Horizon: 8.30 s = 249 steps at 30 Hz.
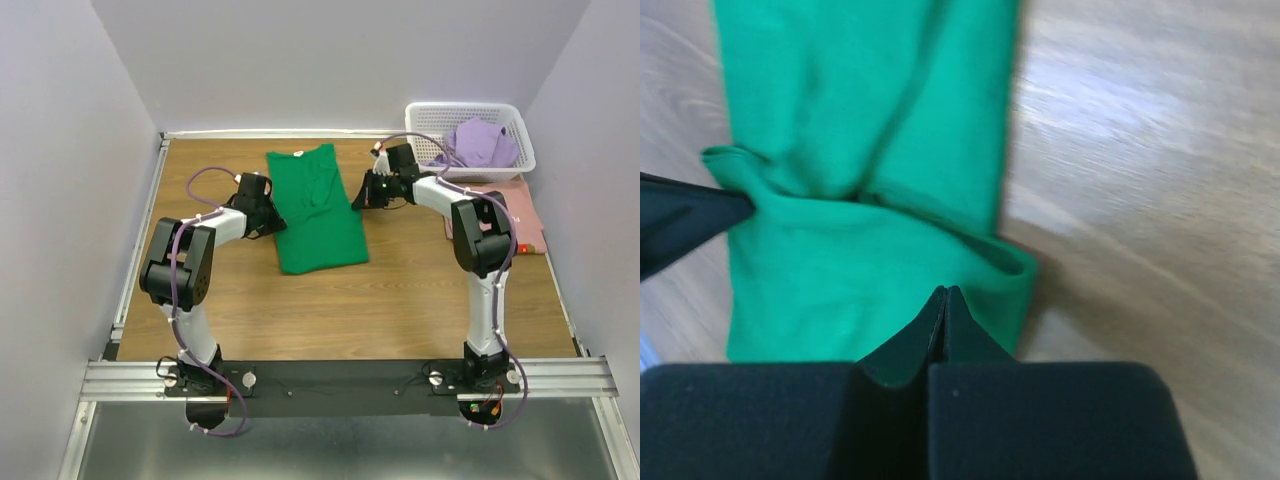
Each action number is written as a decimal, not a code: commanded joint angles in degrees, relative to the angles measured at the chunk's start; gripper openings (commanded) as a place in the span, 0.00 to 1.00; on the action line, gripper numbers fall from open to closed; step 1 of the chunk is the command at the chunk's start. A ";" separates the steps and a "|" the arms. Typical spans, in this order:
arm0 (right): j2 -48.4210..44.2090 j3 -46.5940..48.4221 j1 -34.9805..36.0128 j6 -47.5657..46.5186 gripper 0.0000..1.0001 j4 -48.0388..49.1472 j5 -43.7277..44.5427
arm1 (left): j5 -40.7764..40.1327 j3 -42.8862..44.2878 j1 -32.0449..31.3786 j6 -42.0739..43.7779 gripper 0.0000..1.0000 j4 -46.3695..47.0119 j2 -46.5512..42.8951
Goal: Fold and stack the t-shirts
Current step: Fold the tshirt
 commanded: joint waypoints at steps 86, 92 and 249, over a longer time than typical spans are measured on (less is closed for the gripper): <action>-21.77 -22.26 20.02 -6.49 0.58 -11.89 31.39 | -15.38 -24.37 -11.82 -45.92 0.78 -22.88 -37.70; -24.58 -25.42 20.02 -6.23 0.61 -11.54 33.76 | -18.37 -20.77 -14.28 -54.35 0.79 -23.58 -30.42; -22.12 -24.11 32.32 -38.92 0.01 -16.99 26.21 | -11.24 -20.06 -11.82 -10.61 0.00 -25.77 -21.52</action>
